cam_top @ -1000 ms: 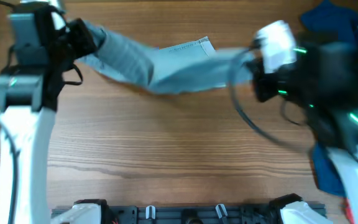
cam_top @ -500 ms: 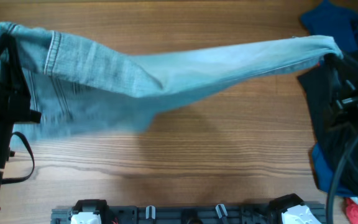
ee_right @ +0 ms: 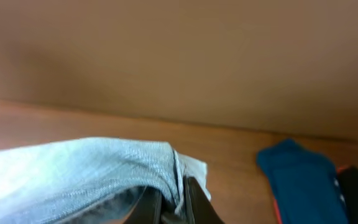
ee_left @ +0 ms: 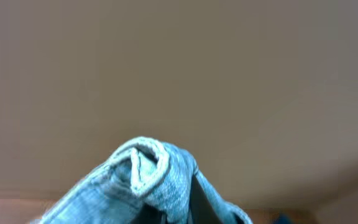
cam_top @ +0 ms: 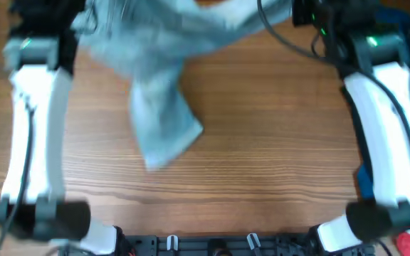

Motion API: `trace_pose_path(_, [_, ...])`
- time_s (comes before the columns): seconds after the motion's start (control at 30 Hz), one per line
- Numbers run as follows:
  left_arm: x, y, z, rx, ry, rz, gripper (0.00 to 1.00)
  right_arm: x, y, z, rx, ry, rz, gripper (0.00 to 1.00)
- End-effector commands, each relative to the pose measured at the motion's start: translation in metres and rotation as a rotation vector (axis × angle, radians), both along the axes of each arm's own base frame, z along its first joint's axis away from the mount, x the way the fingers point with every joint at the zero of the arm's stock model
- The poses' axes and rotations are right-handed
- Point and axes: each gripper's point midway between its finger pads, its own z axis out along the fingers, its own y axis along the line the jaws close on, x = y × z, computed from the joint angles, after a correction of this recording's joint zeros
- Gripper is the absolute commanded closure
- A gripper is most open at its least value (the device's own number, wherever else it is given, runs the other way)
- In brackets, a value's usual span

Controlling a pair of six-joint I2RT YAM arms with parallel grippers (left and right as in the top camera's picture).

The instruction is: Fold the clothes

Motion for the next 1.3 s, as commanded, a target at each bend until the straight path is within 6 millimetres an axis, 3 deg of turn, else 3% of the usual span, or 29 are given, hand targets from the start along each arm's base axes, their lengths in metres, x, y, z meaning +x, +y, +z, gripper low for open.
trace_pose_path(0.0, [0.007, -0.007, 0.06, -0.13, -0.246, -0.072, 0.96, -0.013, -0.058, 0.088, 0.028, -0.254, -0.232, 0.96])
trace_pose_path(0.07, [-0.002, -0.005, 0.093, -0.137, -0.374, -0.075, 0.96, -0.028, -0.074, 0.128, 0.047, -0.353, -0.27, 0.96])
trace_pose_path(0.13, [-0.011, -0.001, 0.109, -0.134, -0.384, -0.074, 0.96, -0.044, -0.09, 0.152, 0.052, -0.394, -0.3, 0.96])
trace_pose_path(0.17, [-0.012, 0.0, 0.101, -0.121, -0.319, -0.071, 0.96, -0.049, -0.094, 0.152, 0.049, -0.383, -0.299, 0.96])
trace_pose_path(0.23, [-0.011, 0.001, 0.062, -0.057, -0.151, -0.059, 0.96, -0.051, -0.095, 0.131, 0.029, -0.293, -0.285, 0.96])
trace_pose_path(0.3, [-0.013, 0.004, 0.007, 0.019, 0.062, -0.036, 0.96, -0.049, -0.092, 0.094, 0.005, -0.15, -0.267, 0.96])
trace_pose_path(0.33, [-0.022, 0.01, -0.039, 0.053, 0.248, -0.014, 0.96, -0.05, -0.088, 0.063, -0.009, -0.033, -0.246, 0.96])
trace_pose_path(0.37, [-0.03, 0.015, -0.07, 0.086, 0.371, 0.008, 0.96, -0.052, -0.083, 0.03, -0.01, 0.091, -0.225, 0.96])
trace_pose_path(0.4, [-0.04, 0.022, -0.099, 0.127, 0.488, 0.032, 0.96, -0.054, -0.08, 0.009, -0.015, 0.17, -0.209, 0.96])
trace_pose_path(0.43, [-0.054, 0.033, -0.132, 0.182, 0.625, 0.072, 0.96, -0.061, -0.077, -0.03, -0.028, 0.319, -0.189, 0.96])
trace_pose_path(0.47, [-0.061, 0.04, -0.15, 0.217, 0.7, 0.099, 0.96, -0.065, -0.075, -0.052, -0.035, 0.401, -0.181, 0.96])
trace_pose_path(0.53, [-0.08, 0.061, -0.195, 0.299, 0.895, 0.184, 0.96, -0.082, -0.07, -0.119, -0.053, 0.657, -0.15, 0.95])
trace_pose_path(0.57, [-0.086, 0.067, -0.211, 0.324, 0.961, 0.202, 0.96, -0.088, -0.071, -0.137, -0.063, 0.726, -0.151, 0.96])
trace_pose_path(0.6, [-0.094, 0.07, -0.236, 0.342, 1.055, 0.199, 0.96, -0.103, -0.07, -0.178, -0.078, 0.869, -0.147, 0.96])
trace_pose_path(0.63, [-0.1, 0.068, -0.252, 0.343, 1.118, 0.183, 0.96, -0.111, -0.067, -0.2, -0.069, 0.939, -0.131, 0.96])
trace_pose_path(0.73, [-0.126, 0.062, -0.286, 0.339, 1.287, 0.13, 0.96, -0.133, -0.058, -0.248, -0.026, 1.064, -0.102, 0.96])
trace_pose_path(0.8, [-0.148, 0.06, -0.299, 0.34, 1.387, 0.104, 0.96, -0.145, -0.061, -0.267, -0.011, 1.107, -0.14, 0.96])
trace_pose_path(0.87, [-0.169, 0.059, -0.304, 0.344, 1.472, 0.087, 0.96, -0.154, -0.063, -0.279, 0.005, 1.136, -0.17, 0.96])
trace_pose_path(1.0, [-0.204, 0.058, -0.301, 0.348, 1.613, 0.058, 0.96, -0.16, -0.064, -0.283, 0.005, 1.158, -0.176, 0.96])
trace_pose_path(1.17, [-0.231, 0.05, -0.297, 0.314, 1.71, 0.013, 0.96, -0.177, -0.065, -0.268, 0.013, 1.182, -0.198, 0.96])
trace_pose_path(1.27, [-0.254, 0.049, -0.305, 0.314, 1.766, 0.008, 0.96, -0.196, -0.06, -0.257, 0.052, 1.23, -0.198, 0.96])
